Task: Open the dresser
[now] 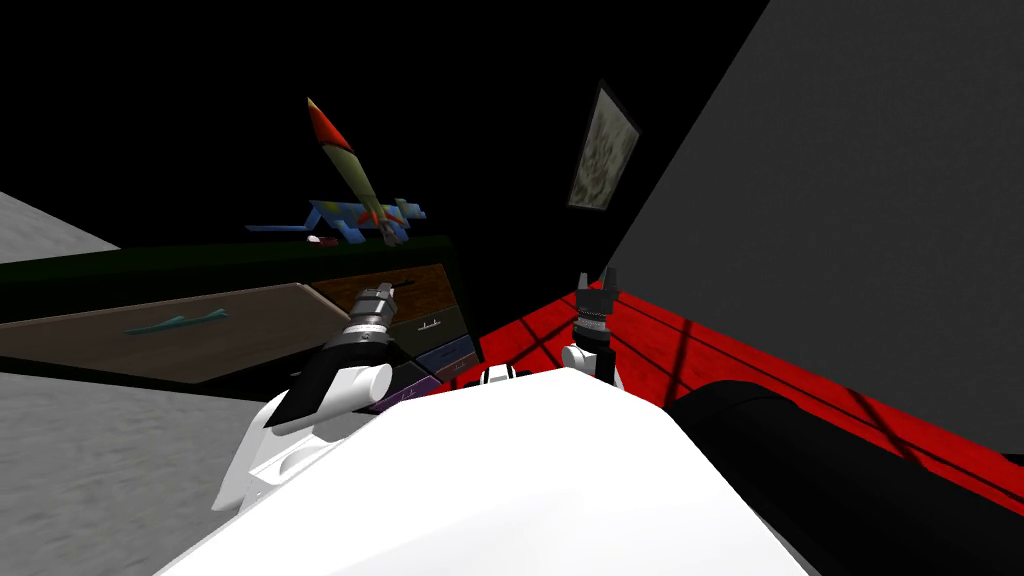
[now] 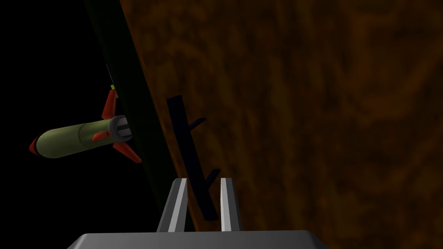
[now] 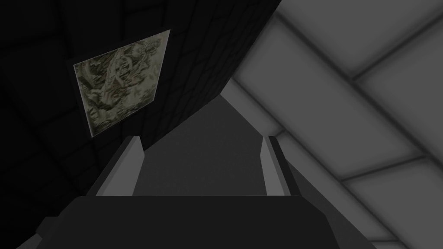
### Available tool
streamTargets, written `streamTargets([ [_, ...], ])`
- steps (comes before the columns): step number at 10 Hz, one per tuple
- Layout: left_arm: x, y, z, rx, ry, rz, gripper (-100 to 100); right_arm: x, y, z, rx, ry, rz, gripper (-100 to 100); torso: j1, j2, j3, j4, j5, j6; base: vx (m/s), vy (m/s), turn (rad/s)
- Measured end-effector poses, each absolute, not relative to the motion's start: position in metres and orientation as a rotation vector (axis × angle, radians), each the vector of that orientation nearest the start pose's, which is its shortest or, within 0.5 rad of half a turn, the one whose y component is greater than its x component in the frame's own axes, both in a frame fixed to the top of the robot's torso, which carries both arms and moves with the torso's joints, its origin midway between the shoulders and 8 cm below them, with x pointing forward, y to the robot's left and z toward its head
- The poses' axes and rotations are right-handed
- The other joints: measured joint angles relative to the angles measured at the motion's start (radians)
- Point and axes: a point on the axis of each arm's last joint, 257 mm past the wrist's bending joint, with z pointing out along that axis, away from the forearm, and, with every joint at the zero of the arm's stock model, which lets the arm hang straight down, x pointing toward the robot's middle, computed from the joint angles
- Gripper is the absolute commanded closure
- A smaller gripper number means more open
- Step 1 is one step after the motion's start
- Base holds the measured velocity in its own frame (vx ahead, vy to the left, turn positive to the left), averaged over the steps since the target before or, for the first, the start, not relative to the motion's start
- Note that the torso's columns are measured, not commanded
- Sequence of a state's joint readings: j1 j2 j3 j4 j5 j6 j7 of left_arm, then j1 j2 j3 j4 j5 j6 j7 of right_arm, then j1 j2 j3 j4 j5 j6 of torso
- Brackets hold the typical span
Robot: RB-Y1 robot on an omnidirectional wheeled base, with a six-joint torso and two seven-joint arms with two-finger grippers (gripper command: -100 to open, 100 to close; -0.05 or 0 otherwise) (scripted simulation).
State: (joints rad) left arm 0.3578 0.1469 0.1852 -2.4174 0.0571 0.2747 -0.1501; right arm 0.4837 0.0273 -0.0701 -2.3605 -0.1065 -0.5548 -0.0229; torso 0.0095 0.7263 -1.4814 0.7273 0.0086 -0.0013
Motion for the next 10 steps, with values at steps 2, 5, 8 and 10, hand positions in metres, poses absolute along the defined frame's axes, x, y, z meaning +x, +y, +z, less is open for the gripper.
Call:
streamTargets([
  [2,0.408,0.34,-0.02,-0.894,1.044,-0.907,100,0.309,-0.309,0.074,0.611,0.411,1.356,0,-0.001,0.001,0.001,-0.001,0.001,0.003,0.033,0.009,0.027],
  [5,0.394,0.324,-0.018,-0.883,1.049,-0.939,100,0.309,-0.309,0.074,0.611,0.411,1.356,0,-0.001,0.0,0.0,0.0,0.0,0.001,0.06,0.008,0.083],
  [8,0.381,0.317,-0.018,-0.883,1.057,-0.953,100,0.309,-0.309,0.074,0.611,0.411,1.356,0,-0.001,0.002,0.002,0.001,-0.001,0.001,0.044,0.007,0.055],
  [10,0.374,0.31,-0.018,-0.881,1.06,-0.971,100,0.309,-0.309,0.074,0.611,0.411,1.356,0,-0.001,0.001,0.001,0.001,-0.001,0.001,0.062,0.004,0.083],
])
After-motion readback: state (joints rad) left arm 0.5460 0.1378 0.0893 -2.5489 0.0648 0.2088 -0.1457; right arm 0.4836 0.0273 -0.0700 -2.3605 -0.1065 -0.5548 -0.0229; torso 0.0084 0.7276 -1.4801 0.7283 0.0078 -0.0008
